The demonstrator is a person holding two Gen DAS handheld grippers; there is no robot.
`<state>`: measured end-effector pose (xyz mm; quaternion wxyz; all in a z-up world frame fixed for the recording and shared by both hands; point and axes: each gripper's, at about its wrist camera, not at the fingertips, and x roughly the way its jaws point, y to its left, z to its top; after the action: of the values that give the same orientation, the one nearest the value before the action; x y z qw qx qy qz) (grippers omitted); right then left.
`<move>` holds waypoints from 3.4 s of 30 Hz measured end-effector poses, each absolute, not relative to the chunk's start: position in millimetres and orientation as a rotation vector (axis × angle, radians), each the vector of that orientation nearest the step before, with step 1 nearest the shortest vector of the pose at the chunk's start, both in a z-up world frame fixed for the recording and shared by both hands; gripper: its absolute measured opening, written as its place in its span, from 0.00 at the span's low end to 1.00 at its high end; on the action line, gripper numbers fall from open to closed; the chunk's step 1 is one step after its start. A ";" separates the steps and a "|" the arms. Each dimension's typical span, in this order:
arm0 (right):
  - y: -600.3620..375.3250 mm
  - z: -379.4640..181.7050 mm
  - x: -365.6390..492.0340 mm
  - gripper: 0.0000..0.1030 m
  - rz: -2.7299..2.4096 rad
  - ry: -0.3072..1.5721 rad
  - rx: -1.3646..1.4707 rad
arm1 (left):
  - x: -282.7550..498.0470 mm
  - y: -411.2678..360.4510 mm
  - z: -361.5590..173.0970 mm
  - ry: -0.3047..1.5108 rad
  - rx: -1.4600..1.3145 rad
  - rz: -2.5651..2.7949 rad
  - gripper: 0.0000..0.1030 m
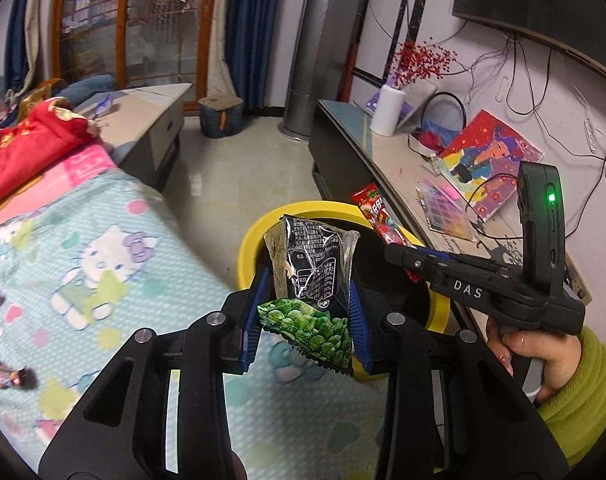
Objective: Collect trash
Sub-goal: 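Open both grippers to drop the wrapper and snack bag into the bin, then move both open tools back toward the remaining candy wrappers on the bed, then grasp the brown chocolate bar with the right gripper while the left grasps the purple wrapper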
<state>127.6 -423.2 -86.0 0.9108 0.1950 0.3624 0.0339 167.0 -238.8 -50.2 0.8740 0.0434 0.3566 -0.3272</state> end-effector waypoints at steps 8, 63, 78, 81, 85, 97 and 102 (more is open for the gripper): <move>-448.8 -95.6 121.5 0.51 0.008 0.762 0.451 | 183.9 -265.6 -63.4 0.787 0.078 -0.703 0.80; -95.6 -60.2 185.1 0.60 0.748 0.788 -0.181 | 218.6 82.0 -54.5 0.690 -0.360 -0.034 0.89; -64.8 -86.5 196.2 0.19 0.788 0.868 -0.236 | 261.7 94.5 -100.8 0.821 -0.587 -0.056 0.69; -76.7 -84.6 189.3 0.17 0.776 0.870 -0.207 | 270.8 92.8 -102.2 0.818 -0.601 -0.057 0.62; -98.4 -82.9 179.1 0.16 0.739 0.871 -0.144 | 282.6 90.8 -104.6 0.822 -0.611 -0.031 0.52; -168.7 -56.5 163.5 0.16 0.620 0.792 0.024 | 276.5 52.8 -88.1 0.798 -0.509 -0.111 0.18; -197.3 -47.6 164.1 0.16 0.559 0.763 0.064 | 264.6 21.4 -73.7 0.770 -0.437 -0.184 0.18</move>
<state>164.1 -197.3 -47.6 0.8897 0.0309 0.3674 0.2693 264.6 21.4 -73.7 0.8994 -0.2112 0.3721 -0.0890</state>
